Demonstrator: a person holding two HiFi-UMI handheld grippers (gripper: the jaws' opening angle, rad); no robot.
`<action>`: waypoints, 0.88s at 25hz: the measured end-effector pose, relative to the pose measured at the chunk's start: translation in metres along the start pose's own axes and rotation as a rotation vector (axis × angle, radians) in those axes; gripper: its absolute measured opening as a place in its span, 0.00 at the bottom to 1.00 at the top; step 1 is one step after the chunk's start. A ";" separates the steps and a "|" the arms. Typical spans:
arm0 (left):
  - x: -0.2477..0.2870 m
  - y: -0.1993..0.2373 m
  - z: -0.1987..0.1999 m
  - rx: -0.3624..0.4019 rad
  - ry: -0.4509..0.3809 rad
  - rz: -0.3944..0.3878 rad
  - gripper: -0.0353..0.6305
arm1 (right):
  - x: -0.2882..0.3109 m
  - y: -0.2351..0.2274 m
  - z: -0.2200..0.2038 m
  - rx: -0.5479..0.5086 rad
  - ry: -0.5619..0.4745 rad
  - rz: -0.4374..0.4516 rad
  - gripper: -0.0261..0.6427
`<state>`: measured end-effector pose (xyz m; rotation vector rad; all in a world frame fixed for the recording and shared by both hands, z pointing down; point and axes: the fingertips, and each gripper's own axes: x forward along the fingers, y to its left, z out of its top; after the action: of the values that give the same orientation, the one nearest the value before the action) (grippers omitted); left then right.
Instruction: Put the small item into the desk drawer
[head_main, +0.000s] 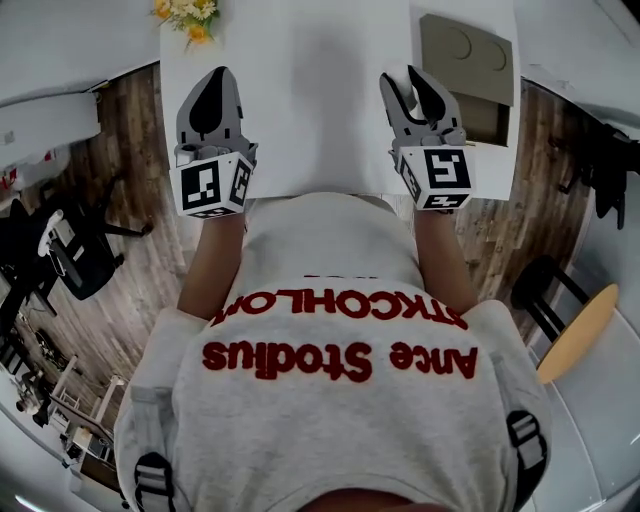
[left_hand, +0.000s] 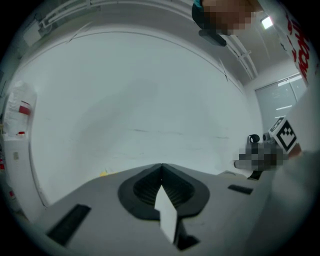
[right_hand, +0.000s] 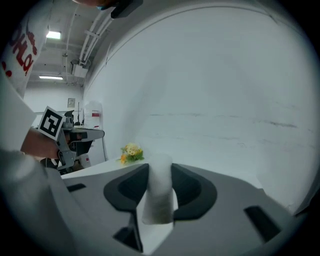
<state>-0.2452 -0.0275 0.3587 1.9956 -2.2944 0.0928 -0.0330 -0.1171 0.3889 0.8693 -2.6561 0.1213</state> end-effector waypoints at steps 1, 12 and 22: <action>0.000 0.002 0.007 0.002 -0.018 0.003 0.06 | -0.001 0.000 0.010 -0.004 -0.026 -0.003 0.25; -0.008 0.021 0.089 0.022 -0.219 0.021 0.06 | -0.021 -0.004 0.117 -0.005 -0.303 -0.020 0.25; -0.006 0.019 0.115 0.051 -0.253 0.010 0.06 | -0.039 -0.002 0.156 -0.014 -0.418 -0.018 0.25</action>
<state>-0.2669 -0.0319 0.2446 2.1308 -2.4744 -0.1080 -0.0487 -0.1255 0.2286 1.0062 -3.0256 -0.0955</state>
